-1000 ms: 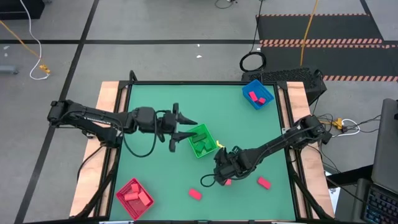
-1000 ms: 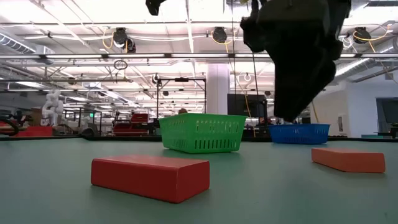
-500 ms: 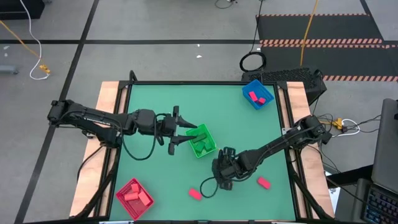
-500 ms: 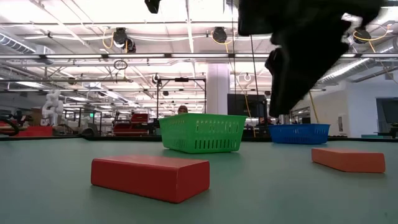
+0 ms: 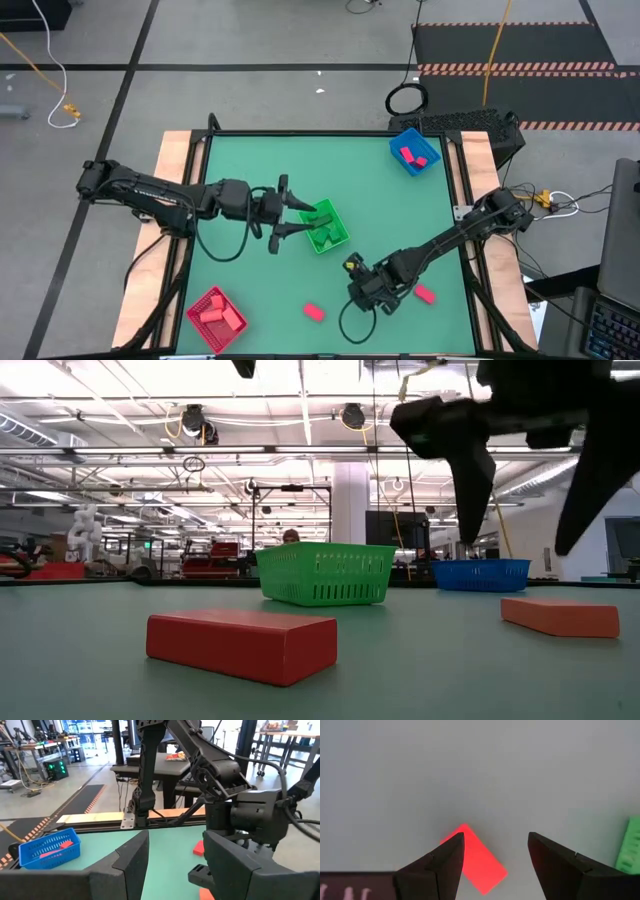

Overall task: Sort & place blocks by color
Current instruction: Put the pink block into the red bin

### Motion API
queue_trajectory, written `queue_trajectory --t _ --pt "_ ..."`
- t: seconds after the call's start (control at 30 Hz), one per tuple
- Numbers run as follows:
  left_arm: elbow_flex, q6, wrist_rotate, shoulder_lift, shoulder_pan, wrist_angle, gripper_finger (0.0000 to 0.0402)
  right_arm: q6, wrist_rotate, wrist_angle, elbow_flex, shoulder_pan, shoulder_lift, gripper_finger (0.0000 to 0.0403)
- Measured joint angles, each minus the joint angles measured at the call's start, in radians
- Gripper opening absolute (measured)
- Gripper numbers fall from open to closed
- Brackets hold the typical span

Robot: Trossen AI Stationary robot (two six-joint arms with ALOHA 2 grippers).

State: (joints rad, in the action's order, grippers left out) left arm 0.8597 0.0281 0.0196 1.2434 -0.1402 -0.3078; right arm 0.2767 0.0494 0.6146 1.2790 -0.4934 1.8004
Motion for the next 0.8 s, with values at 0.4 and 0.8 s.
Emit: queue_trajectory --t 0.4,0.8 --pt "0.0 -0.004 0.004 0.0 -0.001 0.05 0.0191 0.236 -0.014 -0.032 -0.125 0.0 -0.001 0.0212" --pt "0.0 -0.032 0.008 0.0 -0.001 0.063 0.0191 0.21 -0.002 -0.218 -0.207 0.001 -0.005 0.0199"
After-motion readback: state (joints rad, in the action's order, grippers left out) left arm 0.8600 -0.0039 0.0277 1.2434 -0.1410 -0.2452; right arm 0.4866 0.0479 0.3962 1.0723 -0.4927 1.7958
